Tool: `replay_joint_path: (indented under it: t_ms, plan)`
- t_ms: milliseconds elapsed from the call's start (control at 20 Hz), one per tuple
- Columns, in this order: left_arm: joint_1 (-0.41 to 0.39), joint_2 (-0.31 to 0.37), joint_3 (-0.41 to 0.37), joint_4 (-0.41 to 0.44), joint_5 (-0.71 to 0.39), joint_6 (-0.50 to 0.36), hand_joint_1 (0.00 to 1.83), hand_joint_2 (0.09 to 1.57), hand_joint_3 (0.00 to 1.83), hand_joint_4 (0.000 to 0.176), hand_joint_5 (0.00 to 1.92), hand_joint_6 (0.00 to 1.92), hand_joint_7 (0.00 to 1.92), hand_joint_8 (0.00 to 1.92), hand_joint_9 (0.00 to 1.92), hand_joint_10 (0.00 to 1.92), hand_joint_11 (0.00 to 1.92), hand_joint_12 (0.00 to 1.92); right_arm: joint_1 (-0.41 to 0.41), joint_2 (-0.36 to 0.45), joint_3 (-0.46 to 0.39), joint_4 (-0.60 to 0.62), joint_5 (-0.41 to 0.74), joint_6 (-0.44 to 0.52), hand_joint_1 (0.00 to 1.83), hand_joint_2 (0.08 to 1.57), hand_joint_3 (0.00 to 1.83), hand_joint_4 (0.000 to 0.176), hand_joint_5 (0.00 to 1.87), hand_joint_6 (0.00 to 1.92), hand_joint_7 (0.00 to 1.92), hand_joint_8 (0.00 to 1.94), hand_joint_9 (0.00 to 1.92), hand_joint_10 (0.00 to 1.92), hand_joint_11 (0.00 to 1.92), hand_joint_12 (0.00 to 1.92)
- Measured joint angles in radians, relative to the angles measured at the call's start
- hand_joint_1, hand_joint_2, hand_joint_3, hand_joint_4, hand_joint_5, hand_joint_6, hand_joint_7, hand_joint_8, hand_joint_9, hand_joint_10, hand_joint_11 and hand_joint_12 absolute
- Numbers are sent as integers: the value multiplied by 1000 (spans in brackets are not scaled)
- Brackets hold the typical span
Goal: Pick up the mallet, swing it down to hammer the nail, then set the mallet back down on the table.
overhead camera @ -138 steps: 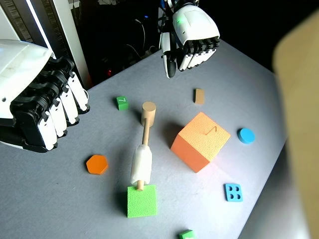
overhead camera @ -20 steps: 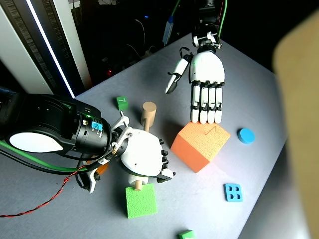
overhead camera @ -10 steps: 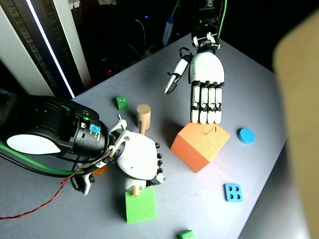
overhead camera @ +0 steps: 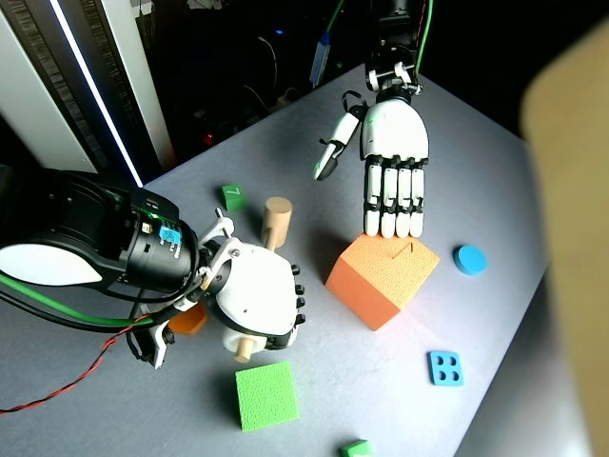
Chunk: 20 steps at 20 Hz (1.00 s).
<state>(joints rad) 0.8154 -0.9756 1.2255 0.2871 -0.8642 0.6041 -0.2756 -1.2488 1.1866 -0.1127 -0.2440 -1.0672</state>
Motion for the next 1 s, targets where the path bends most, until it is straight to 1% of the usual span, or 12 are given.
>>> replay_joint_path:
  t_ms: [50, 100, 150, 200, 250, 300, 350, 400, 550, 650, 850, 1000]
  plan:
    - [0, 0, 0, 0, 0, 0, 0, 1224, 3, 0, 57, 5, 86, 6, 55, 6, 0, 0, 0, 11, -11, 0, 0, 0, 1130, 1267, 0, 0, 876, 1876, 1188, 1941, 1349, 1921, 1430, 1921]
    - [0, 0, 0, 0, -1, 0, 0, 1229, 5, 0, 62, 7, 93, 9, 62, 8, 1, 0, 3, 23, -21, 5, 0, 1, 1068, 1286, 2, 0, 712, 1586, 1254, 1941, 1435, 1921, 1500, 1921]
    - [0, 0, 0, 0, -1, 0, 0, 1234, 6, 0, 69, 9, 100, 11, 69, 10, 3, 1, 8, 29, -27, 4, 0, 1, 1063, 1266, 0, 0, 731, 1767, 1316, 1941, 1495, 1921, 1559, 1921]
    - [0, 0, 0, 0, -1, 0, 0, 1241, 8, 0, 79, 11, 113, 14, 76, 11, 11, 5, 11, 37, -37, 3, 3, 0, 930, 1274, 2, 0, 814, 1890, 1381, 1941, 1549, 1921, 1651, 1921]
    - [0, 0, 0, 0, -1, 0, 0, 1243, 8, 0, 74, 8, 109, 10, 69, 8, 1, 1, 12, 43, -43, 3, 6, 0, 812, 1292, 6, 0, 937, 1915, 1447, 1941, 1592, 1921, 1710, 1921]
    - [0, 0, 0, 0, -2, 0, 0, 1242, 7, 0, 76, 8, 106, 8, 62, 4, 0, 0, 12, 49, -49, 4, 8, 0, 624, 1326, 13, 0, 1162, 1920, 1520, 1941, 1617, 1921, 1750, 1921]
    - [-1, 0, 0, 0, -2, 0, 0, 1240, 5, 0, 70, 5, 105, 7, 63, 4, 0, 0, 15, 56, -58, 4, 0, 0, 495, 1360, 17, 0, 1303, 1921, 1559, 1941, 1642, 1921, 1784, 1921]
    - [-1, 0, 0, 0, -2, 0, 0, 1240, 5, 0, 66, 2, 102, 5, 61, 3, 0, 0, 16, 61, -63, 3, -2, 0, 408, 1386, 15, 0, 1372, 1921, 1585, 1941, 1659, 1921, 1803, 1921]
    - [-1, 0, 0, 0, -2, 0, 0, 1249, 7, 0, 92, 12, 128, 13, 86, 11, 10, 5, 22, 98, -100, -3, -13, -6, 239, 1469, 21, 0, 1314, 1921, 1580, 1941, 1659, 1921, 1809, 1921]
    - [-1, 0, 0, 0, -3, 0, 0, 1237, 1, 0, 73, 6, 100, 3, 66, 4, 2, 1, 26, 121, -116, -5, -23, -7, 287, 1487, 9, 0, 1240, 1921, 1523, 1941, 1613, 1921, 1778, 1921]
    - [-1, 0, 0, 1, -4, 0, 0, 1244, 4, 0, 83, 8, 102, 5, 67, 4, 11, 5, 56, 189, -159, -7, -19, -3, 315, 1536, 12, 0, 1227, 1921, 1485, 1941, 1581, 1921, 1743, 1921]
    - [-1, 0, 0, 1, -3, 0, 0, 1242, 2, 0, 86, 8, 110, 8, 76, 7, 16, 8, 81, 243, -191, -6, -29, -3, 344, 1529, 0, 0, 1253, 1921, 1492, 1941, 1576, 1921, 1727, 1921]
